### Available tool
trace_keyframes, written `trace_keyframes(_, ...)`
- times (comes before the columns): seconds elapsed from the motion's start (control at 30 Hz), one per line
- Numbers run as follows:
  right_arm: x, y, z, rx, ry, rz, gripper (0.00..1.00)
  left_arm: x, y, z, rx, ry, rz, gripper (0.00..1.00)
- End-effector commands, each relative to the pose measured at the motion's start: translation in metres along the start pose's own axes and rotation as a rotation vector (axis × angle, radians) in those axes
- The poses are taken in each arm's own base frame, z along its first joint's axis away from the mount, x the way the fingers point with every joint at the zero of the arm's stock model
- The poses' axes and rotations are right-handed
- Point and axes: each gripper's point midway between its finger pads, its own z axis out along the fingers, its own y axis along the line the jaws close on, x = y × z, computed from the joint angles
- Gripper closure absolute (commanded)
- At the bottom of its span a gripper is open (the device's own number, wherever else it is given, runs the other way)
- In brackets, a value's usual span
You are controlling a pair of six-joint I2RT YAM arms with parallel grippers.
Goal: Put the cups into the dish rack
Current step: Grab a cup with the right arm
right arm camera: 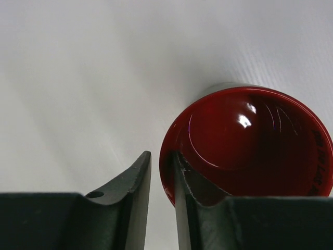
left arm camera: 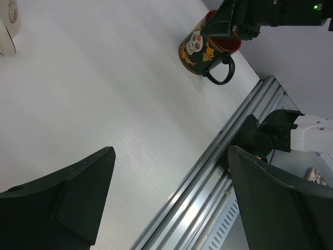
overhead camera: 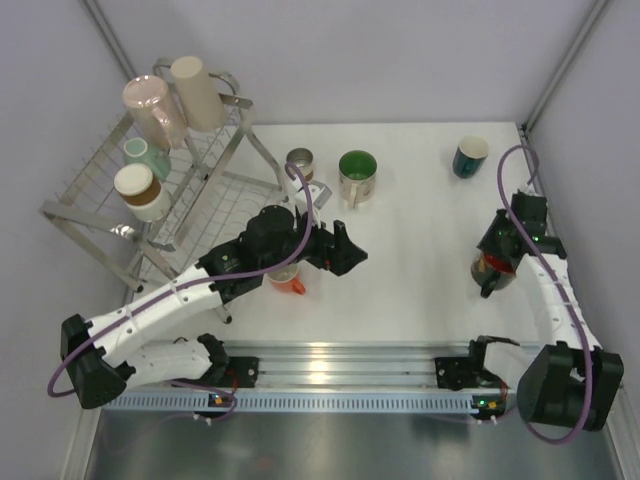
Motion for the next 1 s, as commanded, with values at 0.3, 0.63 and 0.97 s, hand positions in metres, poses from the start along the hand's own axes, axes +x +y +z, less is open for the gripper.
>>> trace_keyframes(0.3, -0.018, 0.091, -0.001, -0.245, -0.091, -0.139, 0.80, -0.014, -0.002, -0.001, -0.005, -0.043, 0.017, 0.05)
trace_keyframes(0.63, -0.020, 0.099, 0.023, -0.185, -0.030, -0.193, 0.86, -0.017, -0.001, 0.008, -0.018, -0.033, 0.005, 0.05)
trace_keyframes(0.97, -0.094, 0.186, -0.067, -0.670, -0.298, -0.031, 1.00, -0.038, -0.039, 0.017, 0.120, -0.017, -0.048, 0.10)
